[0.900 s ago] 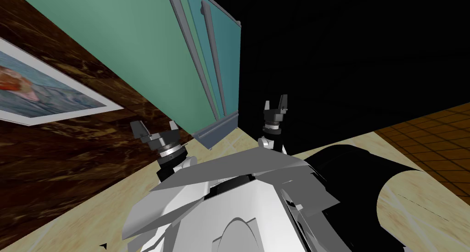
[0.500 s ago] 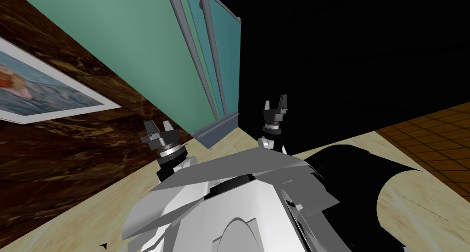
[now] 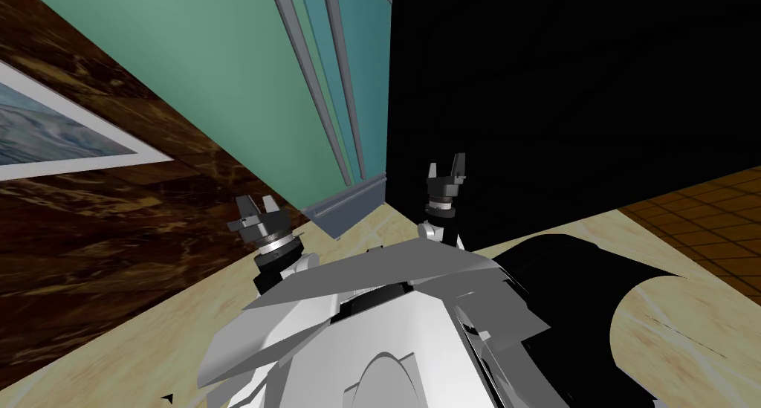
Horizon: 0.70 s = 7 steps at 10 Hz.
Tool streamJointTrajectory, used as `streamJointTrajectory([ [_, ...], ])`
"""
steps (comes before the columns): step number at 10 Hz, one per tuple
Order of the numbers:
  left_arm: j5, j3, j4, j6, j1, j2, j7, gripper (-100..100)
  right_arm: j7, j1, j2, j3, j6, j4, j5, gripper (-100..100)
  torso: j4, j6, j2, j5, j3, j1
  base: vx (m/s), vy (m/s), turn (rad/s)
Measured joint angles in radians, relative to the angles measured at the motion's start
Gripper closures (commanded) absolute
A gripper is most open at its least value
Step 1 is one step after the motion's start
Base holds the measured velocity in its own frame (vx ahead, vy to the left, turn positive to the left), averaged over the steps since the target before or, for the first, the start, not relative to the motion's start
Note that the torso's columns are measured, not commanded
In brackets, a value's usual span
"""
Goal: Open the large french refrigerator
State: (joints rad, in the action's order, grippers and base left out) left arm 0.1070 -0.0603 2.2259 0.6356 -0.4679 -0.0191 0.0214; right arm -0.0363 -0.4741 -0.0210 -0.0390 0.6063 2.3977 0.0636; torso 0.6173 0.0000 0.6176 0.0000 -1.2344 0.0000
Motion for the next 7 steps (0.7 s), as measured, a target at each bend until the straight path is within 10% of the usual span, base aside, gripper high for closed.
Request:
streamJointTrajectory([
  [1,0.000,0.000,0.000,0.000,0.000,0.000,0.000,-100,0.000,0.000,0.000,0.000,0.000,0.000,0.000,0,0.074,0.000,0.074,0.000,-0.148,0.000,0.017,-0.003,-0.008],
  [7,0.018,0.012,-0.064,0.024,0.009,0.126,0.028,-100,0.000,0.000,0.000,0.000,0.000,0.000,0.000,0,0.120,0.000,0.118,0.000,-0.243,0.000,0.065,-0.015,-0.029],
])
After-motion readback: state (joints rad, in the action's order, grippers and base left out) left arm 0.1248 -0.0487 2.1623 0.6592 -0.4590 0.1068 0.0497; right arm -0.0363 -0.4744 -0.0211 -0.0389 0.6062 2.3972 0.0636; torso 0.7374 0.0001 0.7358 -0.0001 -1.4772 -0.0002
